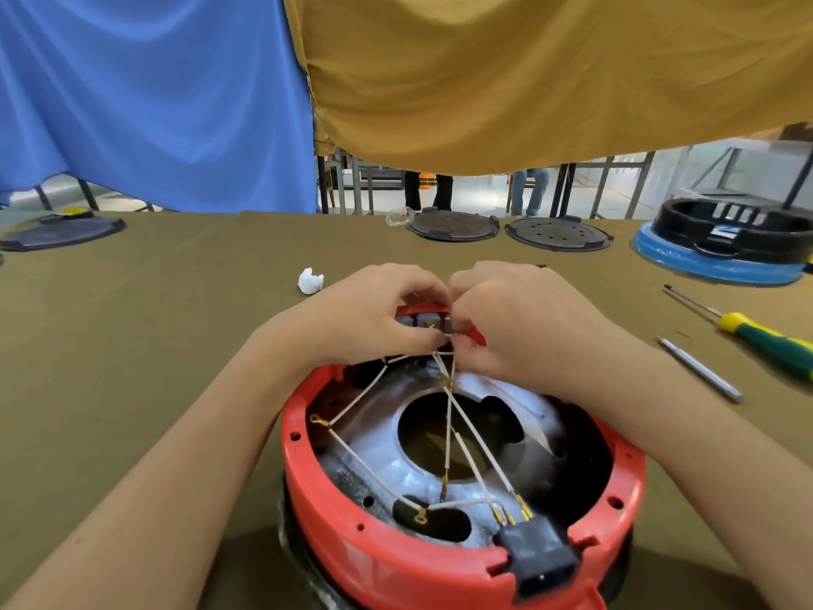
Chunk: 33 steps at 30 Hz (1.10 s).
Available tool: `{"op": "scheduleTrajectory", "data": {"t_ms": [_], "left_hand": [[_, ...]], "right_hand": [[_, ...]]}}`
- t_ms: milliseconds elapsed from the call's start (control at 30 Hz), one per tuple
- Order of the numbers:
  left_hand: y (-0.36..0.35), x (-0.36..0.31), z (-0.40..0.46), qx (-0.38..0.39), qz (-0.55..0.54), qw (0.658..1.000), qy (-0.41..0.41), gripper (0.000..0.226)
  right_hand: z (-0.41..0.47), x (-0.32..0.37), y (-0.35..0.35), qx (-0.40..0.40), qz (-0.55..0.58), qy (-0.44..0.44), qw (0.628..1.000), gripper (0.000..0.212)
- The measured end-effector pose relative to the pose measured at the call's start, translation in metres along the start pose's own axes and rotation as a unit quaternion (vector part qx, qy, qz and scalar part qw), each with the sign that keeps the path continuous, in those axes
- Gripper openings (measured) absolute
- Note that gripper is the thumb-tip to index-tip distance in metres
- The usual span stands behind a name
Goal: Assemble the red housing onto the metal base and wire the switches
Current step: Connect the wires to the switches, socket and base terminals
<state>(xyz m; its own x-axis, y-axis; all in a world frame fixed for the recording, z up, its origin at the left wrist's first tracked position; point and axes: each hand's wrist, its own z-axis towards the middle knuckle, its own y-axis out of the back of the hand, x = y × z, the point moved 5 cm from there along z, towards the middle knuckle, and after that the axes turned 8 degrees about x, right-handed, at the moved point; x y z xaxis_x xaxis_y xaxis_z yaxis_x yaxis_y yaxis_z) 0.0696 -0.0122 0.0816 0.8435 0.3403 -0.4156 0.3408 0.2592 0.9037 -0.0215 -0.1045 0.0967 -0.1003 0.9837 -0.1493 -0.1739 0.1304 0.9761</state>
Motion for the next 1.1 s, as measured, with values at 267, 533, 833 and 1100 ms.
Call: {"op": "scheduleTrajectory", "data": {"t_ms": [267, 533, 833, 1100], "left_hand": [[-0.003, -0.001, -0.001, 0.011, 0.014, 1.0, 0.0, 0.034], [0.0, 0.0, 0.0, 0.005, 0.0, 1.0, -0.005, 0.023], [0.0, 0.002, 0.001, 0.011, -0.02, 1.0, -0.005, 0.027], [-0.002, 0.003, 0.0, -0.007, 0.001, 1.0, 0.004, 0.036]], "right_hand": [[-0.004, -0.012, -0.001, -0.021, 0.078, -0.028, 0.996, 0.018], [0.001, -0.001, 0.003, -0.006, -0.032, 0.002, 0.999, 0.013], [0.0, -0.007, 0.001, -0.021, -0.011, -0.012, 1.0, 0.021], [-0.002, -0.031, -0.01, -0.051, 0.199, -0.052, 0.977, 0.031]]}}
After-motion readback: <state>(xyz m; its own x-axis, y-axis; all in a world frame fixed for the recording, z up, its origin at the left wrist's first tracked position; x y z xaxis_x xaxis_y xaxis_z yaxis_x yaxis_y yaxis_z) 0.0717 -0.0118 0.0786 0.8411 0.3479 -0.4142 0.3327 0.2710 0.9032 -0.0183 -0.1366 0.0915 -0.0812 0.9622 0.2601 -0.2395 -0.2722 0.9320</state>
